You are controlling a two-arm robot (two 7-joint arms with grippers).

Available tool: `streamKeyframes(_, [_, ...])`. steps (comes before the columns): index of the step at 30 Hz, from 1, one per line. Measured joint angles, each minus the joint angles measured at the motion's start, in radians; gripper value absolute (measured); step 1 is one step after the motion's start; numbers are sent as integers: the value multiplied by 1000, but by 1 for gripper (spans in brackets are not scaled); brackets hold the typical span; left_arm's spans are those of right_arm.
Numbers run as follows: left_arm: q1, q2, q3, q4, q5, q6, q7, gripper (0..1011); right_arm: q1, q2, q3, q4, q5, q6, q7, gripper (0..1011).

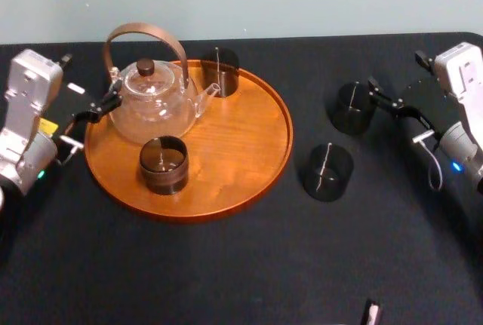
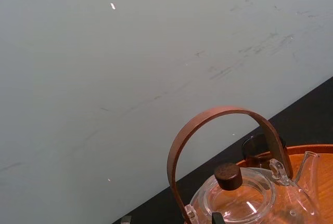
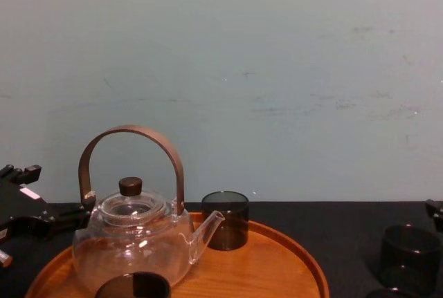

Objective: Pick up the glass from the table and place it on the tray.

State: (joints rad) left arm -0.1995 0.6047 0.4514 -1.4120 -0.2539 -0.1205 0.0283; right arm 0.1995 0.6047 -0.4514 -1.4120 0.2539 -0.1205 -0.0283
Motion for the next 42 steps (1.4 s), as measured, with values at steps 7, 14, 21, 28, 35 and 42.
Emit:
streamKeyframes(7, [0,0,0,0,0,0,0,1001,0,0,0,0,0,0,0,1002])
streamKeyframes(14, [0,0,0,0,0,0,0,1001,0,0,0,0,0,0,0,1002])
streamKeyframes(21, [0,0,0,0,0,0,0,1001,0,0,0,0,0,0,0,1002])
streamKeyframes(28, [0,0,0,0,0,0,0,1001,0,0,0,0,0,0,0,1002])
streamKeyframes(35, [0,0,0,0,0,0,0,1001,0,0,0,0,0,0,0,1002])
streamKeyframes(42, [0,0,0,0,0,0,0,1001,0,0,0,0,0,0,0,1002])
